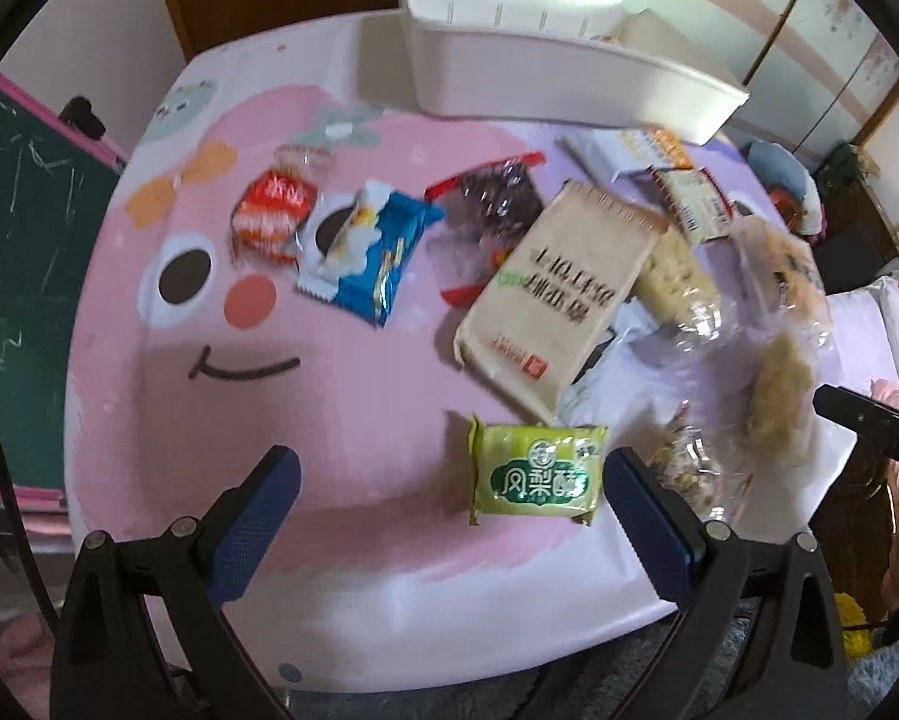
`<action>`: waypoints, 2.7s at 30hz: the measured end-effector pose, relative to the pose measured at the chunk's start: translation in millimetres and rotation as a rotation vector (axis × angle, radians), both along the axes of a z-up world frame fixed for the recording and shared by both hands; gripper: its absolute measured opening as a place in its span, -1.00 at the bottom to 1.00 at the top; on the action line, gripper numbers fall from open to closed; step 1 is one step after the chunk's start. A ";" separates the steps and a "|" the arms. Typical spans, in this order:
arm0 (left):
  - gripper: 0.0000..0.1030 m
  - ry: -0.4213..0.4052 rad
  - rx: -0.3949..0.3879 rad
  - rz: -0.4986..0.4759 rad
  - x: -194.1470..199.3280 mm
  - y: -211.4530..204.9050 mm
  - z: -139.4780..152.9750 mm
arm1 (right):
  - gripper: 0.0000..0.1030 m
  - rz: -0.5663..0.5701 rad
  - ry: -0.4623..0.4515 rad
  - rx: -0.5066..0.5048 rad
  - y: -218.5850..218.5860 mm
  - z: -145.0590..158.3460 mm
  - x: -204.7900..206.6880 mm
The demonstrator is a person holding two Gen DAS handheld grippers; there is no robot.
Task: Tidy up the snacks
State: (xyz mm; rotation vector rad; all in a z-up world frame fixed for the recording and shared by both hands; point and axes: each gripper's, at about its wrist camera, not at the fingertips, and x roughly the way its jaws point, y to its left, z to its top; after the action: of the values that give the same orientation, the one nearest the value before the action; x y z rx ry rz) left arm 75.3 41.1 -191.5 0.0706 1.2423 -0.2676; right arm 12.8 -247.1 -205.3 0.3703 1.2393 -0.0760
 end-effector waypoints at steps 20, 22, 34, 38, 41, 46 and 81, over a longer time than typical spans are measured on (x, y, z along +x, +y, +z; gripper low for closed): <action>0.95 0.059 0.165 -0.083 -0.9 -52.6 -41.0 | 0.34 0.083 0.043 -0.143 38.1 -26.1 28.4; 0.99 0.077 0.167 -0.065 2.0 -53.3 -45.2 | 0.34 0.099 0.047 -0.161 40.6 -28.9 28.9; 0.52 0.107 0.104 -0.039 0.2 -55.8 -41.9 | 0.28 0.188 0.026 -0.277 58.2 -32.5 26.0; 0.10 0.085 0.099 -0.050 0.0 -58.5 -37.0 | 0.10 0.201 0.012 -0.278 59.1 -30.7 22.7; 0.02 0.082 0.097 -0.047 0.9 -57.6 -35.9 | 0.03 0.195 0.005 -0.256 56.6 -29.2 20.3; -0.01 0.082 0.086 -0.039 3.7 -62.1 -36.8 | -0.03 0.182 -0.007 -0.219 51.4 -25.8 16.6; -0.01 -0.368 -0.052 -0.029 50.8 -67.6 148.4 | -0.04 0.232 -0.526 -0.317 63.3 129.0 47.3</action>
State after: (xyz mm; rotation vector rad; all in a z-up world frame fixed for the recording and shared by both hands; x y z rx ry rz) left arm 126.2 -26.5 -43.0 0.0888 0.8687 -0.2975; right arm 60.1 -183.8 -76.3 -0.0353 0.7251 0.0247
